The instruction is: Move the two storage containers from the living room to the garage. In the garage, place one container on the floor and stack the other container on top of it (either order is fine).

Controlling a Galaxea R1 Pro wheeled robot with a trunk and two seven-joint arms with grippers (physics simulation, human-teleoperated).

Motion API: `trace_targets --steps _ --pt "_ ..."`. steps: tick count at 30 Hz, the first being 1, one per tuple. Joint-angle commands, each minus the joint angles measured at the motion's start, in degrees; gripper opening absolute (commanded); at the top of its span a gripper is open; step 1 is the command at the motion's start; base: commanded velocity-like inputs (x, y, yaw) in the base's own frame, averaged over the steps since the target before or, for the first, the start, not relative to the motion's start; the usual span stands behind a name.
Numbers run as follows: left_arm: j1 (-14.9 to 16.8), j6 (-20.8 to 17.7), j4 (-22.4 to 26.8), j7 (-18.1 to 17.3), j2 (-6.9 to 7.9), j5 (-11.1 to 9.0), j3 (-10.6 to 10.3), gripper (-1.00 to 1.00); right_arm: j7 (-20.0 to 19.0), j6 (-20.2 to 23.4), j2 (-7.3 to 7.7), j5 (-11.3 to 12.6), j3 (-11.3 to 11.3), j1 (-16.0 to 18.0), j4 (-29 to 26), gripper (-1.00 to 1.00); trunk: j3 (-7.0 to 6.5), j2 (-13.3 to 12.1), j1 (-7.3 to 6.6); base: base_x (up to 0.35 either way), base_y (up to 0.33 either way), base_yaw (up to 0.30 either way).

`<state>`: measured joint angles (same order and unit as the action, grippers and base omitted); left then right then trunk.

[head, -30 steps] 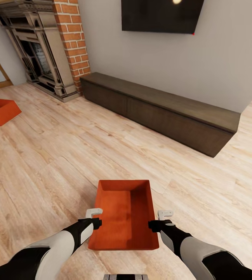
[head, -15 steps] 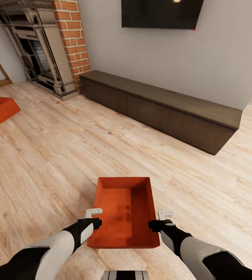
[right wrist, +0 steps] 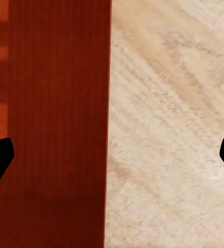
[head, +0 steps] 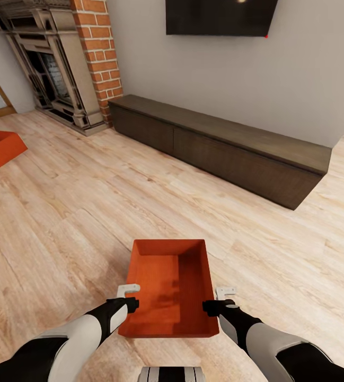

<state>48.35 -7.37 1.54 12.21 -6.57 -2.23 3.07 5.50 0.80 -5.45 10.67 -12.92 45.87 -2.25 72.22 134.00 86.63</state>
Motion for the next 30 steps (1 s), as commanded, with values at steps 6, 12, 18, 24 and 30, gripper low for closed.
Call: trace_targets --steps 6,12,18,24,30 --pt "-0.01 -0.28 0.13 0.18 -0.02 -0.23 0.27 1.00 0.21 0.08 -0.01 0.52 -0.51 0.01 -0.04 1.00 0.04 0.01 -0.01 0.000 0.000 0.000" --pt "-0.01 -0.28 0.13 0.18 -0.02 -0.23 0.27 1.00 0.17 0.08 -0.01 0.53 -0.53 0.01 -0.04 1.00 0.75 1.62 0.87 0.000 0.000 0.000" --pt "-0.01 -0.28 0.13 0.18 0.05 -0.23 0.27 1.00 0.19 0.08 0.00 0.64 -0.53 0.01 -0.04 1.00 0.93 2.02 1.09 0.000 0.000 0.000" --pt "-0.01 -0.28 0.13 0.18 0.40 -0.23 0.27 1.00 0.20 0.08 0.00 0.54 -0.51 0.01 -0.04 1.00 0.93 2.02 1.09 0.000 0.000 0.000" --pt "-0.01 -0.28 0.13 0.18 0.81 -0.23 0.27 1.00 0.20 0.08 -0.01 0.64 -0.50 0.01 -0.04 1.00 0.93 2.02 1.09 0.000 0.000 0.000"
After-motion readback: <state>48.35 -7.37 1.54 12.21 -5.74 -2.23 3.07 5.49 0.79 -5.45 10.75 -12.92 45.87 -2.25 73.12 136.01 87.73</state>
